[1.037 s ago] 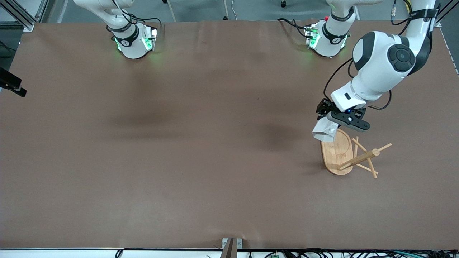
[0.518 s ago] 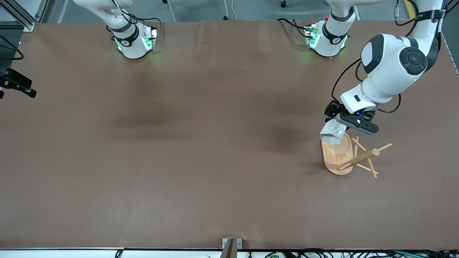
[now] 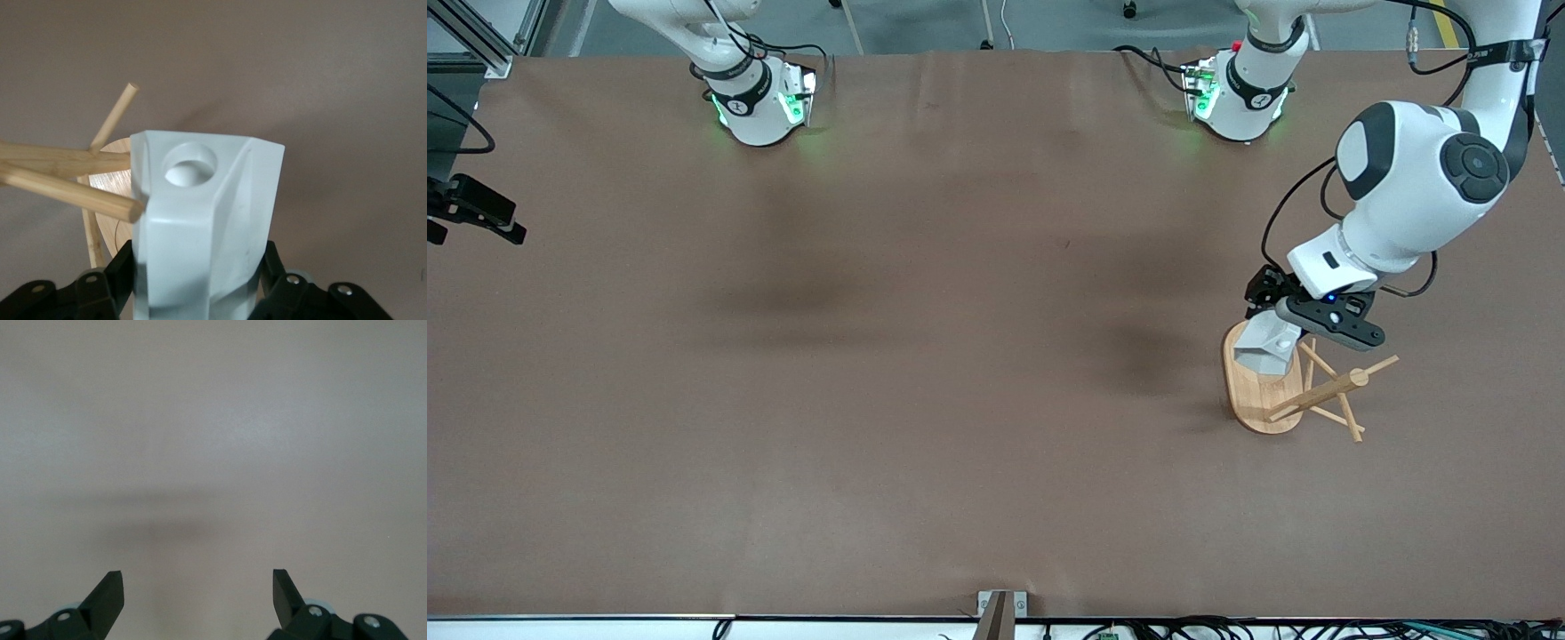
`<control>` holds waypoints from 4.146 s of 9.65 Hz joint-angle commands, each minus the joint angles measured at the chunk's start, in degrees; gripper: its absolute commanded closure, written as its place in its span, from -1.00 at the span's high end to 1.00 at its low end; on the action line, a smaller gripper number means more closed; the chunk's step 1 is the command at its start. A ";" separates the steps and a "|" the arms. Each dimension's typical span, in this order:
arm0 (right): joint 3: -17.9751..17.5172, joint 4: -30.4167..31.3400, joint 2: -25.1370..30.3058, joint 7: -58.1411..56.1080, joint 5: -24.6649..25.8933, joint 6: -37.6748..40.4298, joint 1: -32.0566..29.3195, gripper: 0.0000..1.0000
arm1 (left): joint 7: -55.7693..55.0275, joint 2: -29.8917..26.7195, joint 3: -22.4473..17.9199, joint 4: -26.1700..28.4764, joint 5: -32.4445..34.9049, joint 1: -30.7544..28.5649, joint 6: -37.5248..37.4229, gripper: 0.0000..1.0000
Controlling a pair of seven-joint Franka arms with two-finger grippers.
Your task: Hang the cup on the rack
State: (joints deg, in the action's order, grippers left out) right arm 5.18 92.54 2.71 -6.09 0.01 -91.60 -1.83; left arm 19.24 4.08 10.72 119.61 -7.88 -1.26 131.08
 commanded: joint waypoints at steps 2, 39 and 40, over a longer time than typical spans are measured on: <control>-0.17 1.50 1.68 0.99 0.78 -1.38 -0.45 0.98 | 2.56 3.21 -0.44 -1.22 -0.99 0.20 0.75 -0.96; 0.09 -0.87 0.81 -1.64 0.70 0.64 -0.89 1.00 | -21.70 -6.81 -3.51 -28.73 8.94 0.03 -42.75 1.00; 0.09 -0.70 0.89 -1.64 0.70 0.72 -1.06 1.00 | -21.52 -6.81 -3.60 -28.73 8.50 -0.06 -42.75 1.00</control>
